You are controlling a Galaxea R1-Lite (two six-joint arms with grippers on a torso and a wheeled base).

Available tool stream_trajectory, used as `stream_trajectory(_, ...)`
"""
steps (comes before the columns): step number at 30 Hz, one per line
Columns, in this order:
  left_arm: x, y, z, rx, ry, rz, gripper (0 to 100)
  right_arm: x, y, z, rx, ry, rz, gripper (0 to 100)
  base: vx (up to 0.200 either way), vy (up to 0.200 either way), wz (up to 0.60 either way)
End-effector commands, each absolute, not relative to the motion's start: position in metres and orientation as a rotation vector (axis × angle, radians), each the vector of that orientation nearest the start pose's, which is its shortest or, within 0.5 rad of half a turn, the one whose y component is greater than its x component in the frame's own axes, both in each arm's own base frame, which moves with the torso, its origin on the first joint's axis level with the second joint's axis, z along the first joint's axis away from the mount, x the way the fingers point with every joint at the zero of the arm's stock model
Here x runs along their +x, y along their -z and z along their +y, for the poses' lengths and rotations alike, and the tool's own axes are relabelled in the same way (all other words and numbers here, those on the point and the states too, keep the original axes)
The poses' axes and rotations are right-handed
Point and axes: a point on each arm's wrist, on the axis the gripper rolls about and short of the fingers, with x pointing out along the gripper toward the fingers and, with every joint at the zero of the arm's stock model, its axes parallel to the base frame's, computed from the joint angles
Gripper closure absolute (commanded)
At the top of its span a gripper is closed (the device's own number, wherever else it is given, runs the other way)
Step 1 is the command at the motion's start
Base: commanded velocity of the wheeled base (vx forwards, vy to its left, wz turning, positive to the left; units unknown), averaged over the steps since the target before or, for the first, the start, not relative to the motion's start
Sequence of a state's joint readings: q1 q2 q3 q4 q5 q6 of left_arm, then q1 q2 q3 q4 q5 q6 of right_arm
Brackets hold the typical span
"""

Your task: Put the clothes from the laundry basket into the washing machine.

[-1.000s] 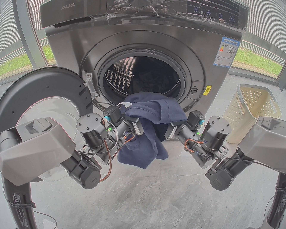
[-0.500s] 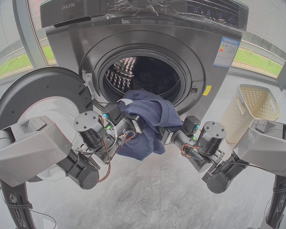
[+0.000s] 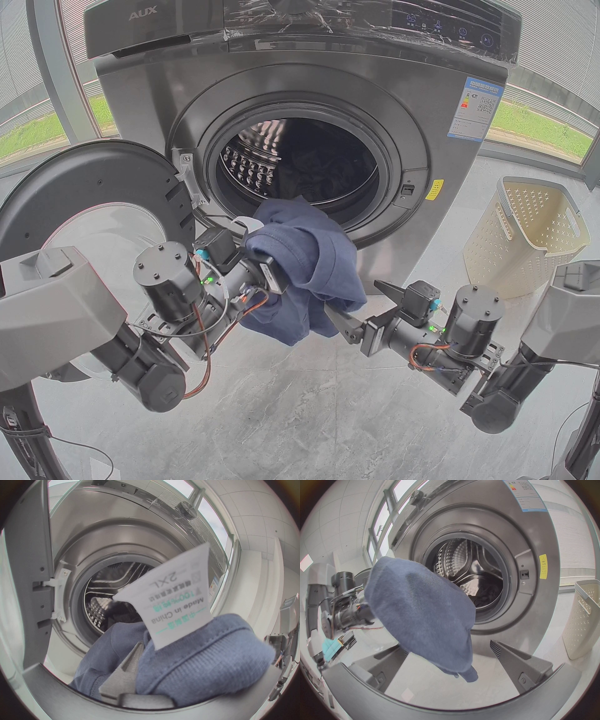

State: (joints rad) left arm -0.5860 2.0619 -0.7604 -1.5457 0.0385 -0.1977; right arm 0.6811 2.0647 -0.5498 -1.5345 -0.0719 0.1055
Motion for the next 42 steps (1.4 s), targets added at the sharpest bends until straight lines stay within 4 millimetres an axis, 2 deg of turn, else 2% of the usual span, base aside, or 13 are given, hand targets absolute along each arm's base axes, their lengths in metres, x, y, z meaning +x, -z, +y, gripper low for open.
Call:
stream_trajectory(1, 0.262, -0.142, -0.171, -0.249, 0.575, -0.107, 100, 0.221, -0.104, 0.180, 0.068, -0.672, 0.047, 0, 0.000, 0.000, 0.00)
stream_trajectory(4, 0.255, -0.140, -0.164, -0.242, 0.568, -0.091, 100, 0.218, -0.100, 0.173, 0.043, -0.658, 0.069, 0, 0.000, 0.000, 0.00)
stream_trajectory(7, 0.252, -0.142, -0.156, -0.233, 0.550, -0.093, 100, 0.224, -0.098, 0.166, 0.041, -0.616, 0.072, 0, 0.000, 0.000, 0.00)
stream_trajectory(17, 0.249, -0.137, -0.156, -0.222, 0.551, -0.072, 100, 0.236, -0.100, 0.151, 0.049, -0.546, 0.062, 0, 0.000, 0.000, 0.00)
stream_trajectory(23, 0.251, -0.132, -0.157, -0.195, 0.546, -0.062, 100, 0.235, -0.100, 0.152, 0.050, -0.549, 0.063, 0, 0.000, 0.000, 0.00)
stream_trajectory(38, 0.251, -0.127, -0.160, -0.169, 0.553, -0.049, 100, 0.232, -0.098, 0.154, 0.046, -0.559, 0.076, 0, 0.200, 0.000, 0.00)
stream_trajectory(42, 0.251, -0.125, -0.163, -0.166, 0.560, -0.043, 100, 0.226, -0.093, 0.154, 0.034, -0.573, 0.102, 0, 0.200, 0.000, 0.00)
